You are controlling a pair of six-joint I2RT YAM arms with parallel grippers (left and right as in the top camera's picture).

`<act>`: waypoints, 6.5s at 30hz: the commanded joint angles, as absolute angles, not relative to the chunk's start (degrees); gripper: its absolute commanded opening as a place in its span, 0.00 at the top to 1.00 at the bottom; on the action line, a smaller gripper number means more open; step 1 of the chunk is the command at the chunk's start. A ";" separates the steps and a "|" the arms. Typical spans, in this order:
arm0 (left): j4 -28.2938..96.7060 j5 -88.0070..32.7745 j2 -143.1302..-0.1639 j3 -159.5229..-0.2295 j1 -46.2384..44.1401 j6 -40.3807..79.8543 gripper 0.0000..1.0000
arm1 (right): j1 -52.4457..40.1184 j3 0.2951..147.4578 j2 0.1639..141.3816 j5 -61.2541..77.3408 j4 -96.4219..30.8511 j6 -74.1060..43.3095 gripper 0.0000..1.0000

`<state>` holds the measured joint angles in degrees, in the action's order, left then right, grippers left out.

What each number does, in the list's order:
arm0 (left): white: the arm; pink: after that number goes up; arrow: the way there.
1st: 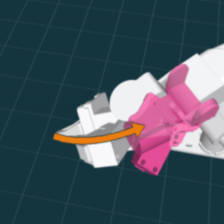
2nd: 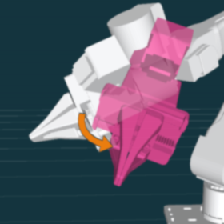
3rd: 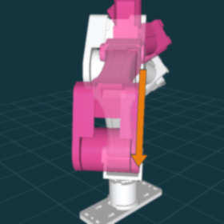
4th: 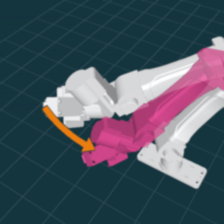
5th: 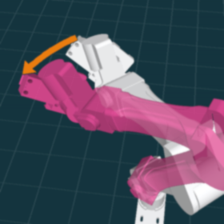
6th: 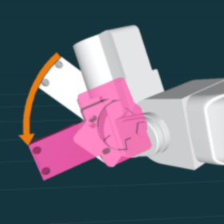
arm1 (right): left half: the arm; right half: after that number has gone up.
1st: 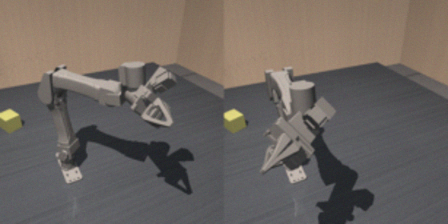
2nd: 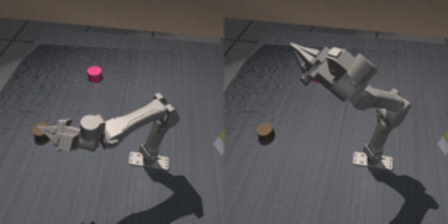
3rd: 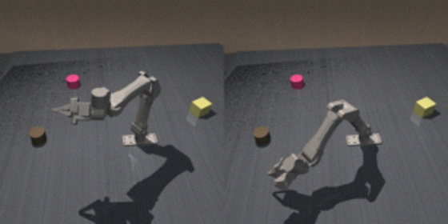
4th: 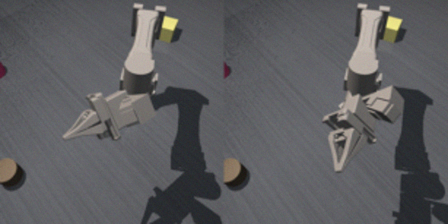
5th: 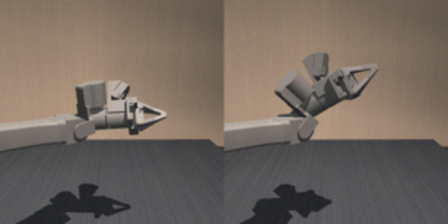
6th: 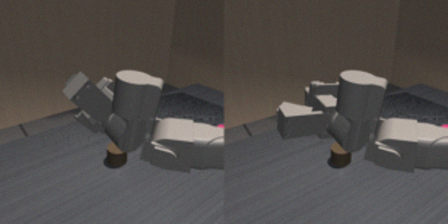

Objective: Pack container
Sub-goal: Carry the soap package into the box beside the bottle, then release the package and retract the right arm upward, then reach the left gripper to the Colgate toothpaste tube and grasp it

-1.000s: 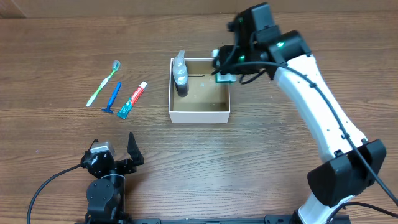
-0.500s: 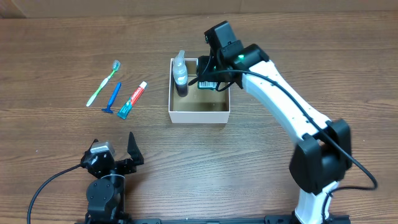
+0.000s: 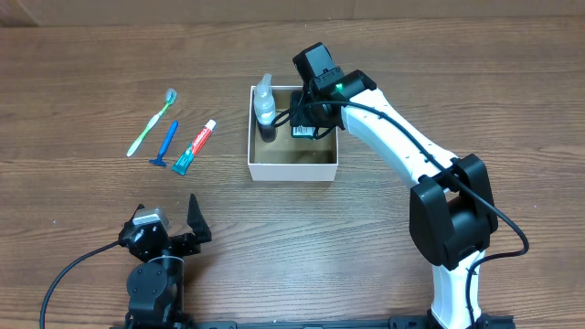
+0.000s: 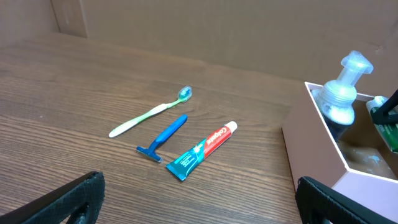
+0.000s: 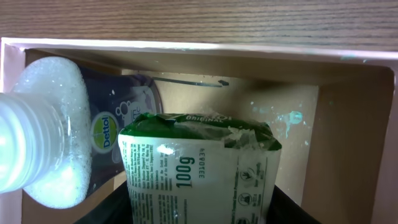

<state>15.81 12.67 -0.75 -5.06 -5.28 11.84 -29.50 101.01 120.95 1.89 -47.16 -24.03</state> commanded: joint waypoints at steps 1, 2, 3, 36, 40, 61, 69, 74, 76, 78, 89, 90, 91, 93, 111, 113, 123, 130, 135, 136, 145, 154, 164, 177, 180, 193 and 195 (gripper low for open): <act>15.79 13.06 -0.25 -4.97 -5.67 11.57 0.00 | -29.30 101.19 120.66 0.89 -46.33 -24.49 0.59; 15.79 13.06 -0.25 -4.97 -5.67 11.57 0.00 | -29.30 101.19 120.68 0.89 -46.30 -24.49 0.59; 15.79 13.06 -0.25 -4.97 -5.67 11.57 0.00 | -29.30 101.19 120.75 0.84 -46.28 -24.49 0.59; 15.79 13.06 -0.25 -4.97 -5.67 11.57 0.00 | -29.23 101.19 128.57 0.45 -42.19 -24.47 0.55; 15.81 13.06 -0.25 -4.97 -5.67 11.57 0.00 | -29.19 101.19 128.57 0.45 -42.19 -24.43 0.40; 15.79 13.06 -0.25 -4.97 -5.67 11.57 0.00 | -29.15 112.51 124.75 0.47 -53.76 -23.59 0.31; 15.79 13.06 -0.25 -4.97 -5.67 11.57 0.00 | -29.12 127.83 122.15 2.79 -70.74 -23.64 0.29; 15.79 13.06 -0.25 -4.97 -5.67 11.57 0.00 | -26.35 138.26 120.07 -2.85 -84.49 -26.15 0.21; 15.79 13.06 -0.25 -4.97 -5.67 11.57 0.00 | -23.90 140.68 119.22 -6.74 -89.10 -29.30 0.15; 15.79 13.06 -0.25 -4.97 -5.67 11.57 0.00 | -20.14 141.45 118.21 -8.58 -92.14 -31.57 0.12; 14.06 13.34 -0.25 -4.97 -5.67 11.86 0.00 | 1.54 140.86 118.41 -8.91 -97.06 -35.31 0.00; 14.13 13.39 -0.25 -4.97 -5.67 11.81 0.00 | 2.68 140.86 118.41 -8.56 -97.06 -34.35 0.00; 14.20 13.54 -0.25 -4.97 -5.67 11.79 0.00 | 3.66 140.86 118.41 -7.42 -97.06 -32.91 0.00; 14.26 13.87 -0.25 -4.97 -5.65 11.79 0.00 | 5.10 140.86 118.41 -5.67 -97.06 -30.50 0.00; 32.16 6.44 -35.42 -41.41 -5.65 8.51 0.00 | 6.13 140.86 118.41 -5.74 -96.36 -30.00 0.00; 39.51 6.35 -45.87 -50.94 -5.65 8.16 0.00 | 6.13 140.86 118.41 -5.74 -96.36 -29.98 0.00; 58.19 4.23 -83.46 -77.89 -5.65 5.54 0.00 | 6.13 140.86 118.41 -5.74 -96.36 -30.00 0.00; 51.22 1.87 -96.68 -78.39 -5.63 0.97 0.00 | 6.13 140.86 118.41 -5.74 -96.36 -29.98 0.00; 44.16 2.02 -100.66 -78.39 -5.58 -4.27 0.00 | 6.13 140.86 118.41 -5.74 -96.36 -29.98 0.00; 42.68 2.04 -101.38 -78.39 -5.61 -7.18 0.00 | 6.13 140.86 118.41 -5.72 -96.33 -29.98 0.00; 38.98 1.83 -109.97 -78.39 -4.54 -13.52 0.00 | 6.13 140.86 118.41 -5.74 -96.33 -29.98 0.00; 37.19 1.39 -115.59 -78.39 -4.36 -15.42 0.00 | 6.13 140.86 118.41 -5.74 -96.36 -29.98 0.00; 39.24 -4.56 -116.88 -78.37 -4.36 -13.50 0.36 | 6.13 140.86 118.41 -5.74 -96.33 -29.98 0.00; 45.91 -5.58 -116.90 -77.95 -4.36 -13.45 0.82 | 6.13 140.86 118.41 -5.74 -96.36 -29.98 0.00; 46.50 -5.61 -116.90 -77.95 -4.43 -12.62 0.87 | 6.13 140.86 118.41 -5.74 -96.36 -29.98 0.00; 54.17 -6.96 -116.88 -86.72 -4.51 -10.04 0.96 | 6.13 140.86 118.41 -5.74 -96.36 -29.98 0.00; 57.10 -7.79 -116.86 -90.74 -4.51 -10.02 0.96 | 6.13 140.86 118.41 -5.74 -96.36 -29.98 0.00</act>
<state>54.52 -5.43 -116.51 -83.81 -4.62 -10.83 5.98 140.42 118.89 -5.74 -96.60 -29.98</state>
